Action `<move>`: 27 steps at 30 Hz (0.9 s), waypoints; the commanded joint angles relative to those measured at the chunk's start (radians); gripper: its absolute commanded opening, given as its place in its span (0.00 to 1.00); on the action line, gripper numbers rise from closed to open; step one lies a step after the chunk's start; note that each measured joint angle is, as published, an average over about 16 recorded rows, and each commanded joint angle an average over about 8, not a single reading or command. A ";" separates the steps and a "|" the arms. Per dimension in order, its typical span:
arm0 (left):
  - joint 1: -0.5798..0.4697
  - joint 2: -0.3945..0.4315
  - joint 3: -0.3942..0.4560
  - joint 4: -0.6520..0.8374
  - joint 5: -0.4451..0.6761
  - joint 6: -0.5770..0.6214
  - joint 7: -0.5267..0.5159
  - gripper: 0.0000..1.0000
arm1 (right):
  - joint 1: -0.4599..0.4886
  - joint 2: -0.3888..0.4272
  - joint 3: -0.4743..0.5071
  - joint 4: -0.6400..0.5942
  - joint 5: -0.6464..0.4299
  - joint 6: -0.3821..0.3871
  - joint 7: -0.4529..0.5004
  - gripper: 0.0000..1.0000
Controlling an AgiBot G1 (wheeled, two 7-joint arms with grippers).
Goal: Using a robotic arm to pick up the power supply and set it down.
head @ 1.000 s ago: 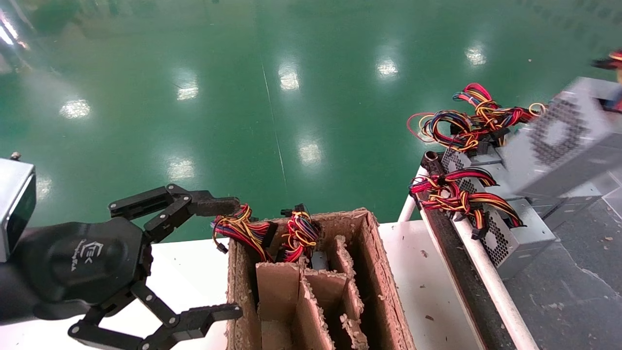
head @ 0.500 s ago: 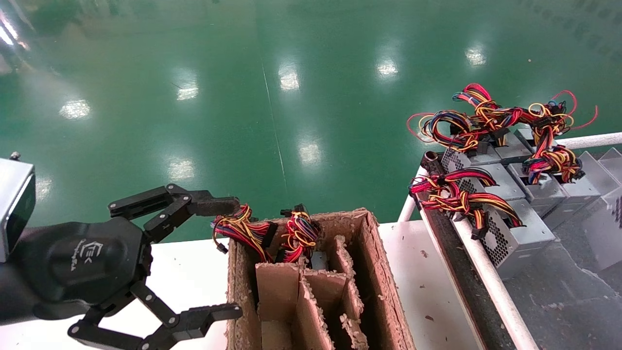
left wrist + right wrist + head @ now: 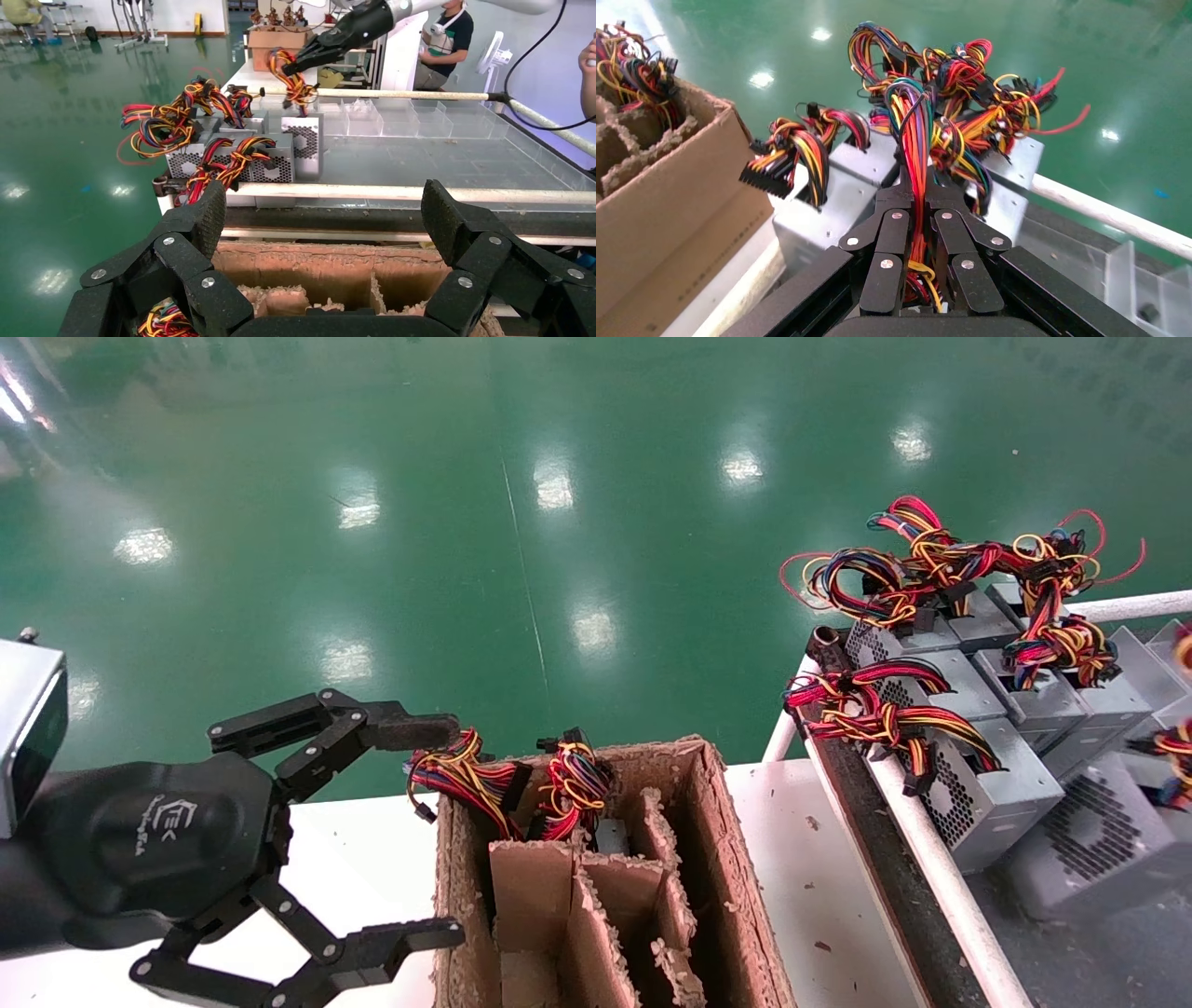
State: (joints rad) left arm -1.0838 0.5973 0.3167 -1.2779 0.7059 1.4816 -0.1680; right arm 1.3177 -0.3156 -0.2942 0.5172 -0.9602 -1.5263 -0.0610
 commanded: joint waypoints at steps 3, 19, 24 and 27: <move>0.000 0.000 0.000 0.000 0.000 0.000 0.000 1.00 | 0.024 -0.040 -0.013 0.011 -0.020 0.018 0.000 0.05; 0.000 0.000 0.001 0.000 0.000 0.000 0.000 1.00 | 0.136 -0.094 -0.060 0.007 -0.107 0.014 0.028 1.00; 0.000 0.000 0.001 0.000 -0.001 0.000 0.000 1.00 | 0.155 -0.085 -0.064 -0.002 -0.112 -0.010 0.034 1.00; 0.000 0.000 0.001 0.000 -0.001 0.000 0.000 1.00 | 0.161 -0.081 -0.062 -0.010 -0.102 -0.025 0.039 1.00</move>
State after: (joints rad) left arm -1.0840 0.5969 0.3176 -1.2779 0.7053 1.4812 -0.1675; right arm 1.4758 -0.3996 -0.3556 0.5104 -1.0600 -1.5481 -0.0232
